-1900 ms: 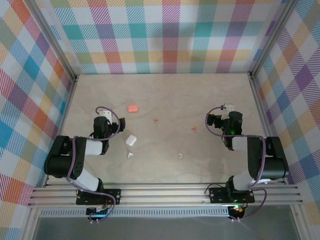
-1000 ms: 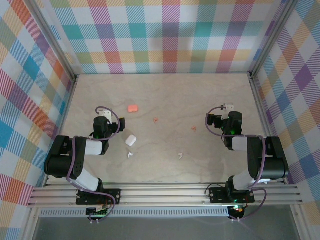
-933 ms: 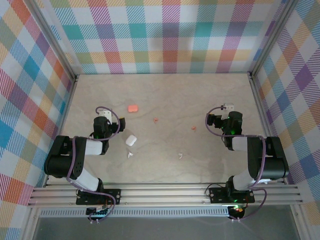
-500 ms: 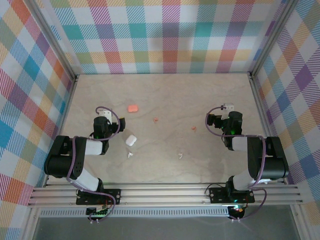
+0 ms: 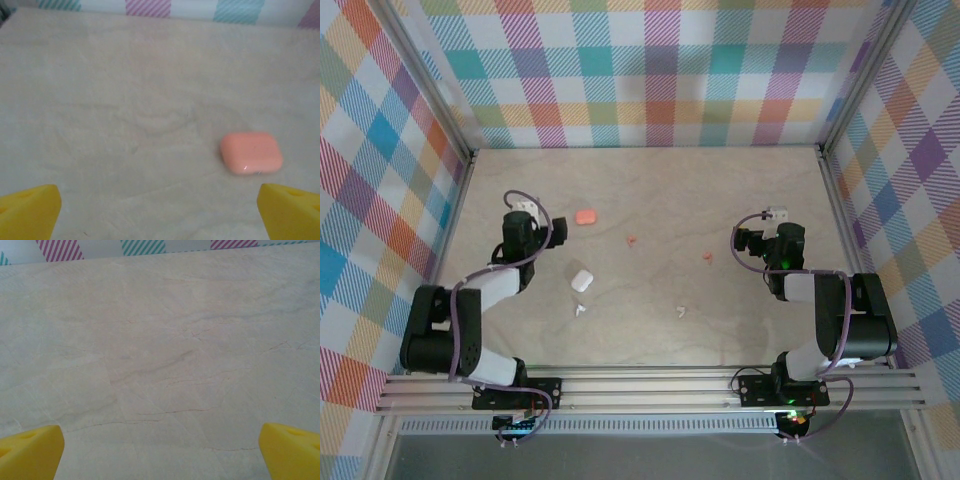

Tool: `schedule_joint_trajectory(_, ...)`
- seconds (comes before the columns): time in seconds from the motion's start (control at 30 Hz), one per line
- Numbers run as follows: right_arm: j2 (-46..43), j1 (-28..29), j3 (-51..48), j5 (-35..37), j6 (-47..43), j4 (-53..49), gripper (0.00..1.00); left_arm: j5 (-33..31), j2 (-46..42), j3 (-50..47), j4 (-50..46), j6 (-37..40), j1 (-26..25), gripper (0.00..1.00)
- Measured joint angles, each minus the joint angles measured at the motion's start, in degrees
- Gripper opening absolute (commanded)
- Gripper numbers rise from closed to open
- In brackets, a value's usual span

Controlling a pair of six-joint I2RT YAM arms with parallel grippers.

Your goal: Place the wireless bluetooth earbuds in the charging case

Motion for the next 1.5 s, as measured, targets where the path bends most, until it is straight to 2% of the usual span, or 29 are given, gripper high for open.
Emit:
schedule_joint_trajectory(0.13,-0.7,0.0,0.1,-0.8,-0.1,-1.5,1.0,-2.0,-1.9,7.0,-11.8,-3.8,0.0,1.0)
schedule_joint_trajectory(0.37,-6.3,0.0,10.1,-1.6,2.2,-19.8,0.98,-1.7,6.7,27.7,-34.9,-9.7,0.0,0.99)
schedule_joint_trajectory(0.47,-6.5,0.0,17.5,-1.8,4.9,-29.5,0.92,0.3,12.2,34.7,-42.7,-11.0,-0.6,0.91)
schedule_joint_trajectory(0.63,-5.2,0.1,29.2,-2.7,9.2,-44.2,0.89,5.2,21.0,43.9,-51.0,-10.7,-2.8,0.86)
schedule_joint_trajectory(0.67,-5.0,0.3,30.8,-3.3,10.1,-46.4,0.85,5.9,23.0,46.1,-52.7,-10.6,-3.7,0.84)
schedule_joint_trajectory(0.7,-5.0,0.7,31.8,-3.8,10.8,-48.0,0.82,6.3,24.4,47.8,-53.8,-10.5,-4.4,0.81)
schedule_joint_trajectory(0.77,-5.0,1.8,33.2,-5.1,12.3,-51.2,0.82,7.1,27.8,51.3,-56.0,-10.3,-6.2,0.78)
schedule_joint_trajectory(1.03,-1.0,11.3,39.3,-8.9,13.8,-60.3,0.81,4.7,38.3,60.8,-63.4,-10.2,-11.5,0.77)
schedule_joint_trajectory(1.17,0.7,14.7,40.7,-10.7,14.3,-61.5,0.8,2.4,41.0,62.5,-65.5,-10.3,-12.5,0.81)
schedule_joint_trajectory(1.5,4.4,16.1,41.7,-12.6,16.0,-62.9,0.76,0.9,43.8,66.2,-67.4,-10.9,-12.6,0.82)
